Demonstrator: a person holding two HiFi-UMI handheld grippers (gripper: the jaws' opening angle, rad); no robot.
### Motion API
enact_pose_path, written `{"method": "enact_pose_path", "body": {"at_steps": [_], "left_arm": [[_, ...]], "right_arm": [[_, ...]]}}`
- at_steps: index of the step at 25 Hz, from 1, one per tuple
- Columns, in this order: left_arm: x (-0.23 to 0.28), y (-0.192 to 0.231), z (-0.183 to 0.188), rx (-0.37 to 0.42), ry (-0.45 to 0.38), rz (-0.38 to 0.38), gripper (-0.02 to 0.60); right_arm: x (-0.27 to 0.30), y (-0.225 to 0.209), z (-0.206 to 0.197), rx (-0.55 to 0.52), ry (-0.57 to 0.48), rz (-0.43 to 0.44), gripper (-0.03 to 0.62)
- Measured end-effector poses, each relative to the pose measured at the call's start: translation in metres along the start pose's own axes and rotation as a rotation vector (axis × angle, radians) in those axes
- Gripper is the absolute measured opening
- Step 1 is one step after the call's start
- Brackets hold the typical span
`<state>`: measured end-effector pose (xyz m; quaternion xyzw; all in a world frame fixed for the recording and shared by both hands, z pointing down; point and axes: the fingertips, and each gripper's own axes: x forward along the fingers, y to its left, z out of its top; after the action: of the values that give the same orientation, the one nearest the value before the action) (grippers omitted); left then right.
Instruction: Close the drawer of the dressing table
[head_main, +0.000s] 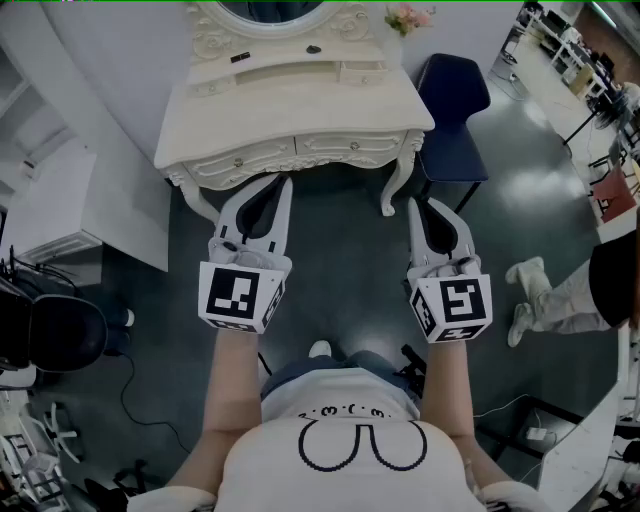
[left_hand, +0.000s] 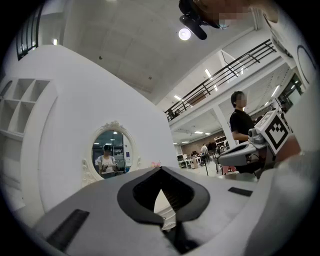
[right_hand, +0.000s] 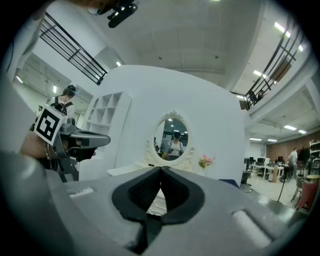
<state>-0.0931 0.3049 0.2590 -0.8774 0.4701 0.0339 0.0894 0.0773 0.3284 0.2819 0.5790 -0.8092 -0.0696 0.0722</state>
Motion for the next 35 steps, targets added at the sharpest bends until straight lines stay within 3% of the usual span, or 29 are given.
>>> {"method": "enact_pose_path", "body": {"at_steps": [9,17,35], "left_arm": [[0.017,0.053,-0.02,-0.049,-0.005,0.023,-0.002],[0.058,0.091,-0.046,-0.06,0.012,0.072,-0.002],[0.309,0.182,-0.107,-0.078,0.066,0.132,-0.002]], "right_arm": [[0.049,0.007,-0.001,0.013,0.002,-0.019,-0.002],[0.113,-0.007,-0.017,-0.004,0.025,0.026,-0.002],[0.362,-0.157,-0.058,0.036,0.075,0.096,-0.002]]}}
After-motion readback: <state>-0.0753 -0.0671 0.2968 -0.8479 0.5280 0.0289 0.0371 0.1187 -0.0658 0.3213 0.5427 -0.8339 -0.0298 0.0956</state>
